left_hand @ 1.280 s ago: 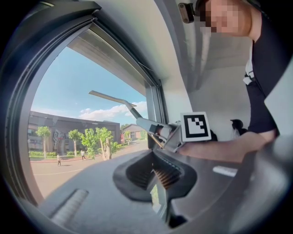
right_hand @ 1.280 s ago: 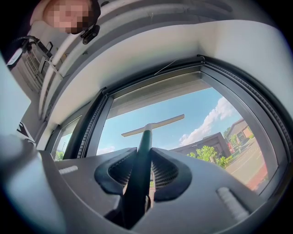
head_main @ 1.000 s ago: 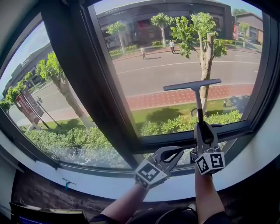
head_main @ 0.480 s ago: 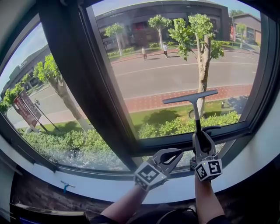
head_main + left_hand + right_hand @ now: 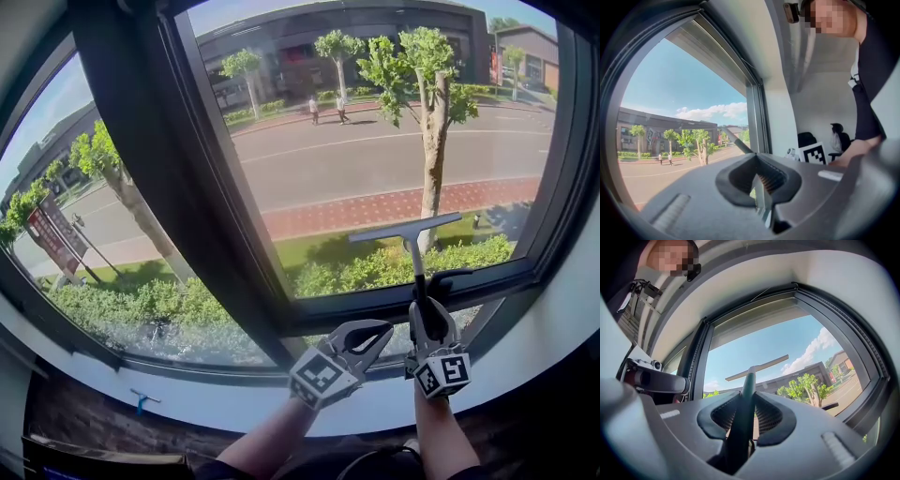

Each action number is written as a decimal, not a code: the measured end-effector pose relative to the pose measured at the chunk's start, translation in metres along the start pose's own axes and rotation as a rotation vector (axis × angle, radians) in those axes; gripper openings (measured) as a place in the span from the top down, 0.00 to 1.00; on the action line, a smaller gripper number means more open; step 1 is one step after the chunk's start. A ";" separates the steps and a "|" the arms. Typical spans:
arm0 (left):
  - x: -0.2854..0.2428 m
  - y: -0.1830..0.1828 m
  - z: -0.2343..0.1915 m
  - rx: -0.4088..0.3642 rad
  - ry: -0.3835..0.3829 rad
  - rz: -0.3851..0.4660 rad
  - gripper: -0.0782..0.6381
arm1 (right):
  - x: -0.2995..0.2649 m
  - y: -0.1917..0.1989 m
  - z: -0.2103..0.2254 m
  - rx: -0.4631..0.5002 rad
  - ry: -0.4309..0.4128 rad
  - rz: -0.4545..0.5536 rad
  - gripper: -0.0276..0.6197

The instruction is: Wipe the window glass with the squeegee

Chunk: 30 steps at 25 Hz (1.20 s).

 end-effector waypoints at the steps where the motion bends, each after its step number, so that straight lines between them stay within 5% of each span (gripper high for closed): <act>1: -0.001 0.001 0.000 0.003 0.000 -0.002 0.89 | 0.001 0.001 0.001 0.002 0.001 -0.005 0.81; 30: 0.006 0.026 0.018 0.083 -0.011 -0.077 0.89 | 0.028 0.072 0.005 -0.191 0.019 -0.180 0.80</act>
Point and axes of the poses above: the fingertips, and each gripper's own axes: x backward along the fingers, z to its right, y out of its underside, the point moved 7 cm from there along x, backward along the fingers, and after that the axes turned 7 degrees about -z, right-handed, at the moved point
